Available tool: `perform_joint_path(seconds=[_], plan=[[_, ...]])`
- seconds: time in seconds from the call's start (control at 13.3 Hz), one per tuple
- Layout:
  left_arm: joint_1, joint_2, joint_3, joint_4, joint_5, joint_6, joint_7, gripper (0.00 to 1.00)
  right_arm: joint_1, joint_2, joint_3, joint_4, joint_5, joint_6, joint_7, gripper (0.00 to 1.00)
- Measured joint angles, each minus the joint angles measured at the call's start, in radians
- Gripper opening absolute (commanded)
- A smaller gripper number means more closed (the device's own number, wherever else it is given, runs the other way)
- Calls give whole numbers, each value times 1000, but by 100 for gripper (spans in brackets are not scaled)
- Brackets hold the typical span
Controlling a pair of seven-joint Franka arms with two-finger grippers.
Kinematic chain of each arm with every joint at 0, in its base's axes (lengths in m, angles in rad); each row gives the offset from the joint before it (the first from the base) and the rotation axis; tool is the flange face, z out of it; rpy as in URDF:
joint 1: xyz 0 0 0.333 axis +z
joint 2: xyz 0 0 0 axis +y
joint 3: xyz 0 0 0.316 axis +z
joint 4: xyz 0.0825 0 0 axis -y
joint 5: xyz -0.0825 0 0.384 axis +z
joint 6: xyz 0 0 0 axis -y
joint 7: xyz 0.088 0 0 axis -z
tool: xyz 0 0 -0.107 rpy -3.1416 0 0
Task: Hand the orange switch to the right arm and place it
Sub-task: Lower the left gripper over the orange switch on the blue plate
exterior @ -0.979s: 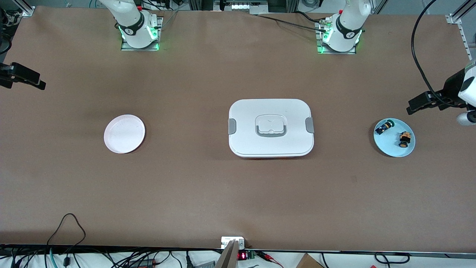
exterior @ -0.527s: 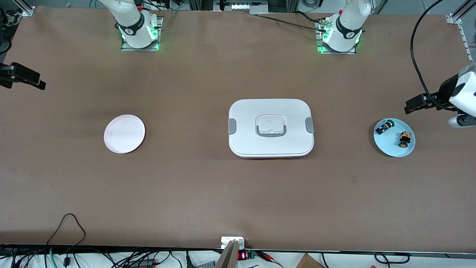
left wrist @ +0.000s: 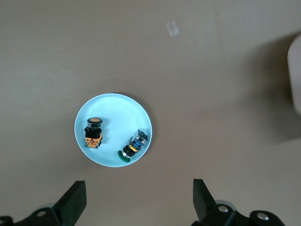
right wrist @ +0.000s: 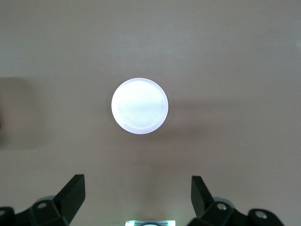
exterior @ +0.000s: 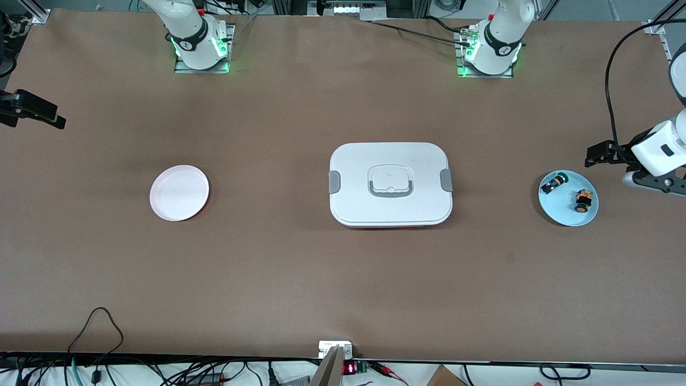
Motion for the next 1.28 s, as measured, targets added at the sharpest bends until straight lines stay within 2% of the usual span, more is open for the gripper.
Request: perform_joint_path(seconds=[0.23, 0.6, 0.9, 1.28], plan=[[27, 13, 1, -81, 0, 46, 193, 100, 0, -1, 0, 0, 0, 0, 0, 100], [114, 97, 3, -198, 1, 217, 549, 100, 0, -5, 0, 0, 0, 0, 0, 100], [177, 184, 3, -223, 1, 325, 845, 100, 1, -7, 0, 0, 0, -1, 0, 100], [181, 246, -1, -223, 2, 471, 1269, 100, 3, -14, 13, 0, 1, -41, 0, 100]])
